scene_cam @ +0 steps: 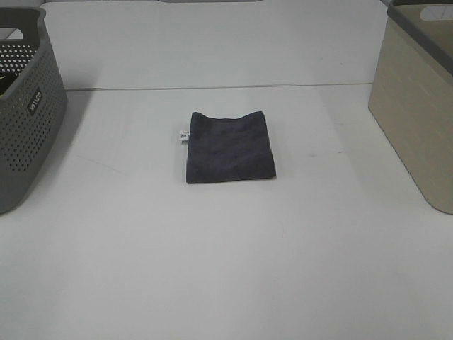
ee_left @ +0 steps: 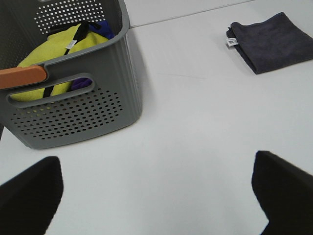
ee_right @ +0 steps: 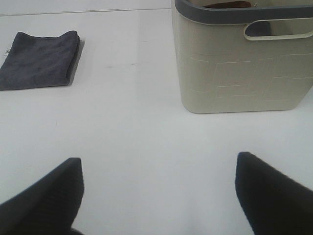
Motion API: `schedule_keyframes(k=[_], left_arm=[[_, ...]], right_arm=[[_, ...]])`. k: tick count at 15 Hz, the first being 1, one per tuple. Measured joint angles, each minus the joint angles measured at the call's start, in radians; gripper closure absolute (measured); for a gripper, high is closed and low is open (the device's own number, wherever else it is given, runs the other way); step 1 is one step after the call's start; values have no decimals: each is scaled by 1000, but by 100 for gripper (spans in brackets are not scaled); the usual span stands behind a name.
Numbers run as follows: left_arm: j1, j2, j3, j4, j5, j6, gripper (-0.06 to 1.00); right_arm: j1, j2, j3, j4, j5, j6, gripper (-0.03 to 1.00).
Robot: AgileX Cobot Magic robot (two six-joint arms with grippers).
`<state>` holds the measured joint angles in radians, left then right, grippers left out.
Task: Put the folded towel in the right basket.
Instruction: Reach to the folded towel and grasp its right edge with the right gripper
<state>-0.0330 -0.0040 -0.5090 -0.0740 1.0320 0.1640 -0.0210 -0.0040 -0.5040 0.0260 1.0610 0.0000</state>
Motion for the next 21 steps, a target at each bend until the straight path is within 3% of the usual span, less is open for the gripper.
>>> schedule_keyframes(k=[21], left_arm=[[0, 0, 0, 0, 0, 0, -4]], right_arm=[[0, 0, 0, 0, 0, 0, 18]])
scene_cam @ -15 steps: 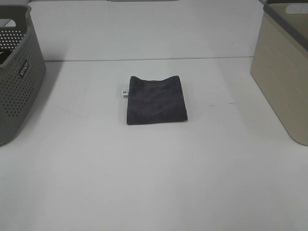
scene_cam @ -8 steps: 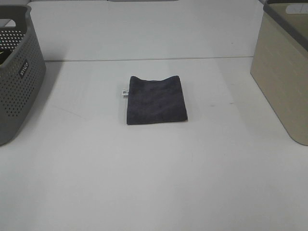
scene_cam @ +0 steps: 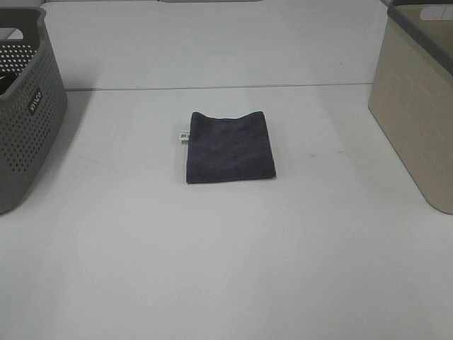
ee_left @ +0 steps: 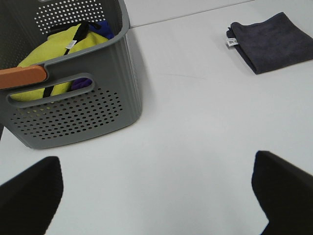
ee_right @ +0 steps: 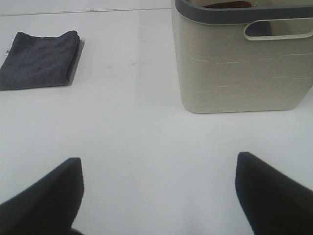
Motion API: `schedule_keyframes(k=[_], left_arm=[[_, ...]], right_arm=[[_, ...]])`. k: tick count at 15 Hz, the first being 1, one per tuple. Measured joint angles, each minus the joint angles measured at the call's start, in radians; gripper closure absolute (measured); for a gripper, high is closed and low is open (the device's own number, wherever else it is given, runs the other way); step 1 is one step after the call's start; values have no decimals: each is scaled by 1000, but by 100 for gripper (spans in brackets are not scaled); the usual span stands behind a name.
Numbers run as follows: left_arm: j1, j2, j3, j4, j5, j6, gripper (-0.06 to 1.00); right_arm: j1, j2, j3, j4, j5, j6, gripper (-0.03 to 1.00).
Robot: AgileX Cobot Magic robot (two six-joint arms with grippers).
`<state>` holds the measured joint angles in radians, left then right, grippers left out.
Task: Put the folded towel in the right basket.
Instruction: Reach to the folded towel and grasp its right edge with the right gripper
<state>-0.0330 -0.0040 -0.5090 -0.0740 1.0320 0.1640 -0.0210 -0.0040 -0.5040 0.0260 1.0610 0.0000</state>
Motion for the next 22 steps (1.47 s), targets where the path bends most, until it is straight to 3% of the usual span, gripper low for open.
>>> schedule_keyframes(k=[15, 17, 18, 22], left_arm=[[0, 0, 0, 0, 0, 0, -4], [0, 0, 0, 0, 0, 0, -4], [0, 0, 0, 0, 0, 0, -4], [0, 0, 0, 0, 0, 0, -4]], right_arm=[[0, 49, -16, 0, -26, 0, 19], [0, 161, -60, 0, -99, 0, 19], [0, 318, -126, 7, -184, 0, 20], [0, 653, -331, 74, -218, -15, 20]])
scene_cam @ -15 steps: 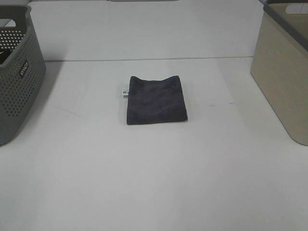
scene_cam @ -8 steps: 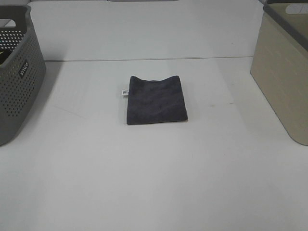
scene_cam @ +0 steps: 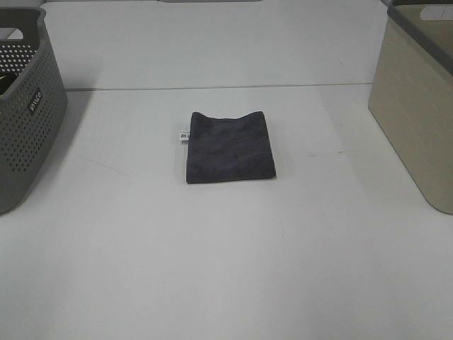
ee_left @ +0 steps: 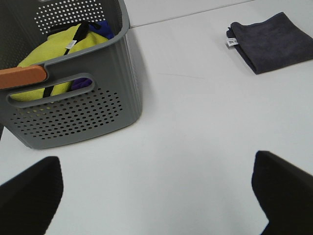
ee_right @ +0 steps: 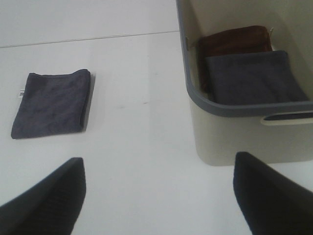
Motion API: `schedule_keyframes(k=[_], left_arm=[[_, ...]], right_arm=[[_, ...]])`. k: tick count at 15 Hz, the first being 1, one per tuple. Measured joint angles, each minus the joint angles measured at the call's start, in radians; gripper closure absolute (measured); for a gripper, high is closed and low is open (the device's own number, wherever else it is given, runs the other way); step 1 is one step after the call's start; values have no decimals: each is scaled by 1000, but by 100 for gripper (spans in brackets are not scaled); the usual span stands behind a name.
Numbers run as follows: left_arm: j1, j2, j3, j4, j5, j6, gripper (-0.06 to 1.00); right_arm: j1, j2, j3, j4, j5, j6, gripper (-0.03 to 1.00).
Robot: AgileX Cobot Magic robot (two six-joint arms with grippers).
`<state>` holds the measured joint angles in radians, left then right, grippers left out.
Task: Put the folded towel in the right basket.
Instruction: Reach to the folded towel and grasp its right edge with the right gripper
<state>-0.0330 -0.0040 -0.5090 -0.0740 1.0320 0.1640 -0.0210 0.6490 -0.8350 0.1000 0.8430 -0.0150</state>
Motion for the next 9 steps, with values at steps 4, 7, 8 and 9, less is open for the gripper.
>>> schedule_keyframes(k=[4, 7, 8, 9], left_arm=[[0, 0, 0, 0, 0, 0, -4], [0, 0, 0, 0, 0, 0, -4], [0, 0, 0, 0, 0, 0, -4], [0, 0, 0, 0, 0, 0, -4]], right_arm=[[0, 261, -169, 96, 1, -106, 20], [0, 434, -295, 181, 13, -184, 20], [0, 487, -337, 209, 31, -193, 20], [0, 545, -381, 234, 58, -199, 20]])
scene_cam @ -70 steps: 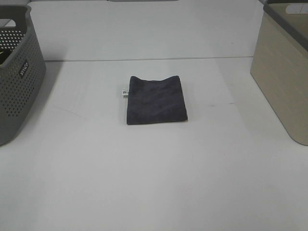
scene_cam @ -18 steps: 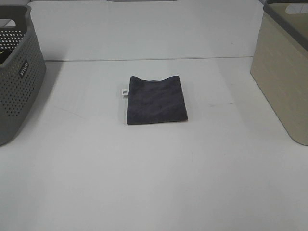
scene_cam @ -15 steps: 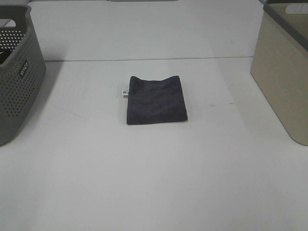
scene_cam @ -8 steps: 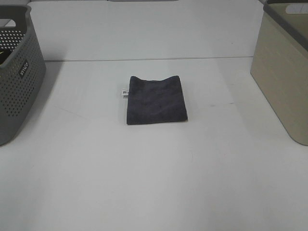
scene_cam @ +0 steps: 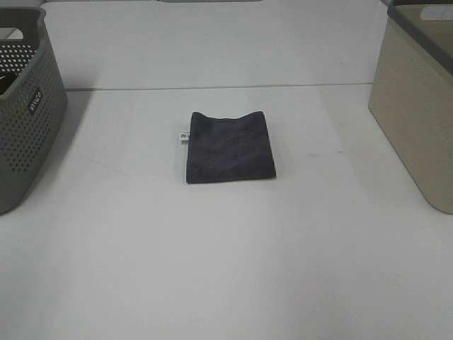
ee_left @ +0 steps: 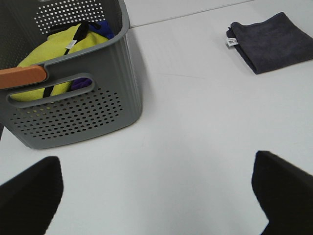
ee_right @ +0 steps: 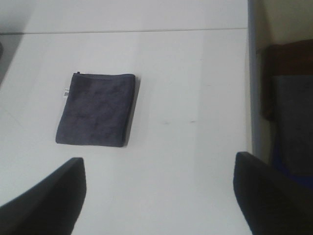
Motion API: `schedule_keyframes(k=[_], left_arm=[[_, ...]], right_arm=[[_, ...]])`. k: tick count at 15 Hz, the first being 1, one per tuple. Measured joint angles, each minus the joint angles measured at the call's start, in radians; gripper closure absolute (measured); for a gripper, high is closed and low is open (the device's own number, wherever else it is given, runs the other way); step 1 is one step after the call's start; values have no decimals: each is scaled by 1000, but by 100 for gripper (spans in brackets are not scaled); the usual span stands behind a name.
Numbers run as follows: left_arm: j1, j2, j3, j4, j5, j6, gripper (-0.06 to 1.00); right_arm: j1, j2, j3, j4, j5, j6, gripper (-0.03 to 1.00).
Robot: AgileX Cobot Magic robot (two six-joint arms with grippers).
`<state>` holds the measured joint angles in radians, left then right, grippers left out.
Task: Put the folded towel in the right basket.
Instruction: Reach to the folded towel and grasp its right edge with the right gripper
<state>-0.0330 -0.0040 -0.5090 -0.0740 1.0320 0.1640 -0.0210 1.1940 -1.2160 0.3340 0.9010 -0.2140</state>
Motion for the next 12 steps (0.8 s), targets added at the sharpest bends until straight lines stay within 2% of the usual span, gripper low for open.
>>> schedule_keyframes(k=[3, 4, 7, 10, 12], left_arm=[[0, 0, 0, 0, 0, 0, -4], [0, 0, 0, 0, 0, 0, -4], [0, 0, 0, 0, 0, 0, -4], [0, 0, 0, 0, 0, 0, -4], [0, 0, 0, 0, 0, 0, -4]], right_arm=[[13, 120, -88, 7, 60, -1, 20], [107, 182, -149, -41, 62, -1, 20], [291, 267, -217, -104, 60, 37, 20], [388, 355, -255, -107, 55, 70, 20], [416, 424, -256, -92, 55, 86, 20]])
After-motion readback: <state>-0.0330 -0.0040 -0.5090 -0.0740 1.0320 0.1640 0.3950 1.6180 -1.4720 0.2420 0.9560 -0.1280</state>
